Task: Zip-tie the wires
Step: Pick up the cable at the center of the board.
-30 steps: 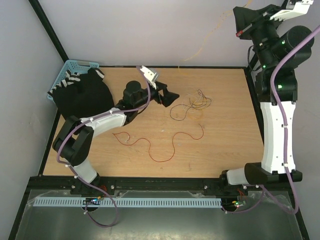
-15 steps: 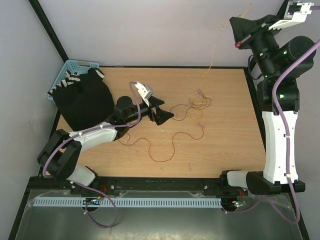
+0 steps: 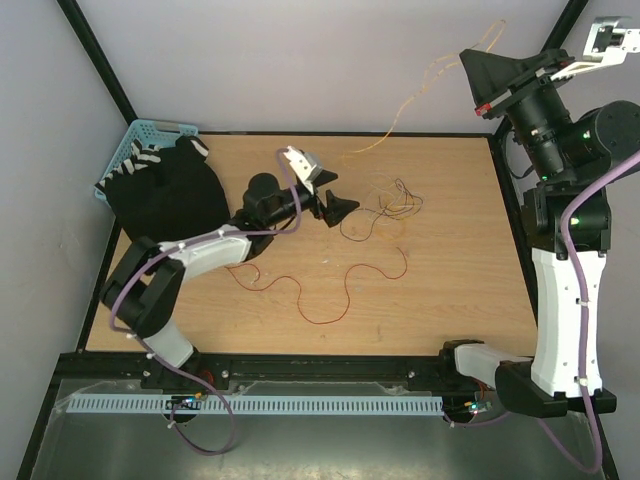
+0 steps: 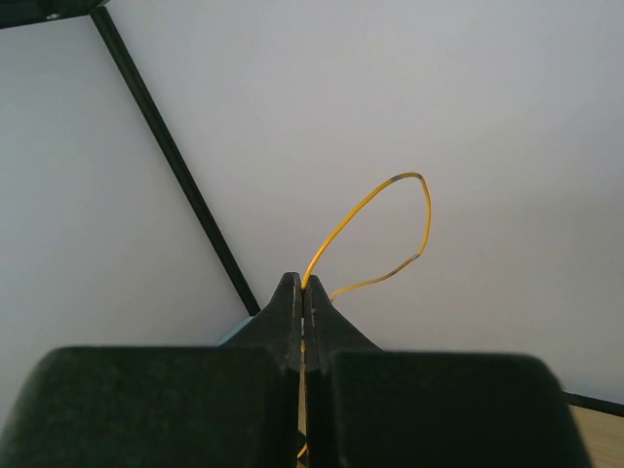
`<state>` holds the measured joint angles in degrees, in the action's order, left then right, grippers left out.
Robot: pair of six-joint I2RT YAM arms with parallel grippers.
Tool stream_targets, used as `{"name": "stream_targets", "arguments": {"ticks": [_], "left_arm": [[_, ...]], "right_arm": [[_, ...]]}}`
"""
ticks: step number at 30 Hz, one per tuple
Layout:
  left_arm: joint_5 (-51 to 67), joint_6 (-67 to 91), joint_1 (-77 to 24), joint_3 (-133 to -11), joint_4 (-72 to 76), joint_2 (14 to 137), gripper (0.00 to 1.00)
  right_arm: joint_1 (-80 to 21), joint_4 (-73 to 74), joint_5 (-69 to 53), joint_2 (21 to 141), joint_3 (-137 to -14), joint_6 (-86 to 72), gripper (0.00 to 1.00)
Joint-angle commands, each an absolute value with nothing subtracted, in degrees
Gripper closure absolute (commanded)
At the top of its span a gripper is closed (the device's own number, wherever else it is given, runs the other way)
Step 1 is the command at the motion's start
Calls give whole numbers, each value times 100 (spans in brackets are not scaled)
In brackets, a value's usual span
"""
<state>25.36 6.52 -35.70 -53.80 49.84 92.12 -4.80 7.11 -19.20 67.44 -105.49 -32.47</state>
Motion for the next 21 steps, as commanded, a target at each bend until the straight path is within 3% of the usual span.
{"name": "stream_targets", "arguments": {"ticks": [1,14,21], "left_arm": [[1977,241,-3568,-5789,5124,9772,1],[2118,479,-3710,-5880,5614,10214,1],[3383,1016,-3700,-5825,6098,10158,1]], "right_arm": [[-475,358,-2164,6626,-10474,-3480,100],[-477,196,-2324,6510,-10246,-3639,100],[-475,121,-2431,6469,-10093,-3739,100]]}}
